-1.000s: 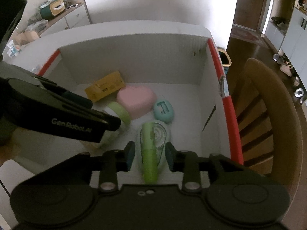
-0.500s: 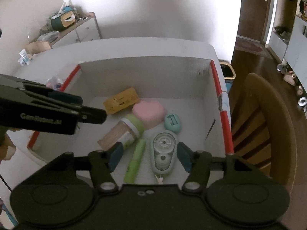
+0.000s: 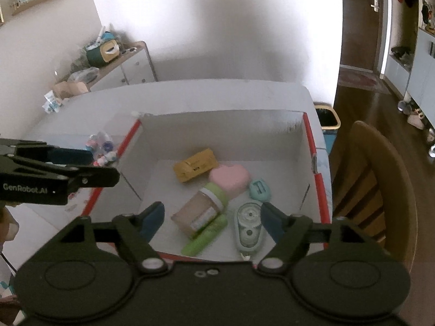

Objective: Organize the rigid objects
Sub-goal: 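Move both tools back toward the pink binder clip and white bunny keychain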

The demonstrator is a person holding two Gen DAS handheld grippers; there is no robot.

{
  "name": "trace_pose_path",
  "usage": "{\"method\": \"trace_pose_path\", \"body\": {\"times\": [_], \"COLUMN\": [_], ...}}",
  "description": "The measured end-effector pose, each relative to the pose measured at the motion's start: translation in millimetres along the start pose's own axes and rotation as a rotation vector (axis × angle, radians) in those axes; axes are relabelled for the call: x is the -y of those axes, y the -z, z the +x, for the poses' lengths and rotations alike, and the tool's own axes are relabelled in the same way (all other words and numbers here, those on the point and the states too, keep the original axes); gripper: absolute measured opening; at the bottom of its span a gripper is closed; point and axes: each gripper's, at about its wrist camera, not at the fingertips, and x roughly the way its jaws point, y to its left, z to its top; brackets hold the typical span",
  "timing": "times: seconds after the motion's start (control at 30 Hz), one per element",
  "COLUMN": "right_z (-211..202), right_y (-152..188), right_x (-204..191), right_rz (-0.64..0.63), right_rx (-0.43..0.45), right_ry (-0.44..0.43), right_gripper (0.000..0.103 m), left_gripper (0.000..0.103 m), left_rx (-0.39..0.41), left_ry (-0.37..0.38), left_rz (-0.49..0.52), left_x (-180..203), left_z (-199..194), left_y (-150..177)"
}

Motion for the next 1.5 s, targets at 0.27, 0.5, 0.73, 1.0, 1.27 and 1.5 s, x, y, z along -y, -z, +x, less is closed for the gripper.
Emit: {"method": "trace_pose_path", "body": {"times": [0.27,0.5,0.73,1.0,1.27,1.5], "right_z": [-15,-29,-29,-9,27,62], "right_y": [0,1,-4,-11,-22,-32], "right_x": [-18,-37,-64,-105,-157,-198], "right_rz": [0.004,0.017,0.021,0.046,0.027,-0.007], "right_rx": [0.037,0.074,0.079,0.057,0.009,-0.03], "right_ry": [-0.043,-0.063,-0.082,-0.104,-0.129,-0.11], "right_gripper": [0.089,0.101,0.102,0.102,0.102,0.102], "left_gripper": [0.075,0.082,0.082,0.082,0.082,0.082], "left_rx": [0.062,0.115,0.149,0.173,0.145,0.125], "left_ry": [-0.025,-0.054,-0.095,-0.139,-0.146,-0.149], "left_rz": [-0.039,-0.067,-0.092,-0.067,-0.042,-0.024], "left_x": [-20,-44,-80,-129,-179,-212], "left_z": [-30,-53,-70,-85,-78,-59], "left_y": [13,25,40,60,78,91]}}
